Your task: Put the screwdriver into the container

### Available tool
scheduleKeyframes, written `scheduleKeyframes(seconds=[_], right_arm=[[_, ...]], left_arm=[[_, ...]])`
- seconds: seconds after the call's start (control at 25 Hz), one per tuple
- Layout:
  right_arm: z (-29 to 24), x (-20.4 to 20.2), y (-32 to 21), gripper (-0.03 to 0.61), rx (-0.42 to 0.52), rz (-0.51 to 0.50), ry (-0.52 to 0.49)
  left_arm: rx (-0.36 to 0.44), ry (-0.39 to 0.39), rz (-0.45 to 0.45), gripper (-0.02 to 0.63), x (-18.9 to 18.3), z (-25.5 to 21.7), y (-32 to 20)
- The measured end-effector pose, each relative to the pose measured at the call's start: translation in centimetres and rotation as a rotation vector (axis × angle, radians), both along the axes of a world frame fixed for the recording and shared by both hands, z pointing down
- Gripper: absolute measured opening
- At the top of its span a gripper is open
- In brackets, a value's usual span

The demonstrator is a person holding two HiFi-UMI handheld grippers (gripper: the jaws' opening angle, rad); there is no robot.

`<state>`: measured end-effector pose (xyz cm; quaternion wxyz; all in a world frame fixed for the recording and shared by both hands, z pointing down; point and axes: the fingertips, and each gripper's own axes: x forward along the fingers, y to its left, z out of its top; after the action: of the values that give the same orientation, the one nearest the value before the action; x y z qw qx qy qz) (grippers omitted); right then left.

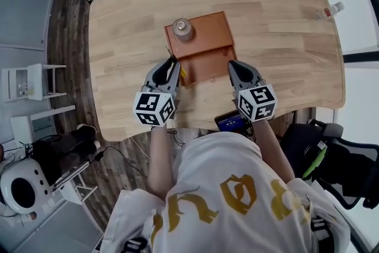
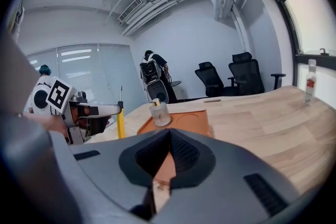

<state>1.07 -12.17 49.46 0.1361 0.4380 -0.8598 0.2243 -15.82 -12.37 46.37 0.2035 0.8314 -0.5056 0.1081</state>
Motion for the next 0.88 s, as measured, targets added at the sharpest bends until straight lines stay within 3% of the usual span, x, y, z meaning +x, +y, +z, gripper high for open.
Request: scheduleKeyframes(seconds=[0.2, 0.52, 0.88], right_arm=[[0.9, 0.4, -0.1, 0.011, -0.023, 0.006, 0.007], [2.3, 0.8, -0.6, 0.011, -0.056, 0.004, 0.009], [4.0, 1.6, -0.5, 0.011, -0.094, 0.011, 0.015]], left_arm=[[-0.032, -0.115, 0.052, 0.083, 0.7, 2.1, 0.2], [-0.086, -0.118, 0.068, 0.083, 1.1, 4.6, 0.2], [-0.142, -0.224, 0.140, 0.083, 2.3, 7.7, 0.5]])
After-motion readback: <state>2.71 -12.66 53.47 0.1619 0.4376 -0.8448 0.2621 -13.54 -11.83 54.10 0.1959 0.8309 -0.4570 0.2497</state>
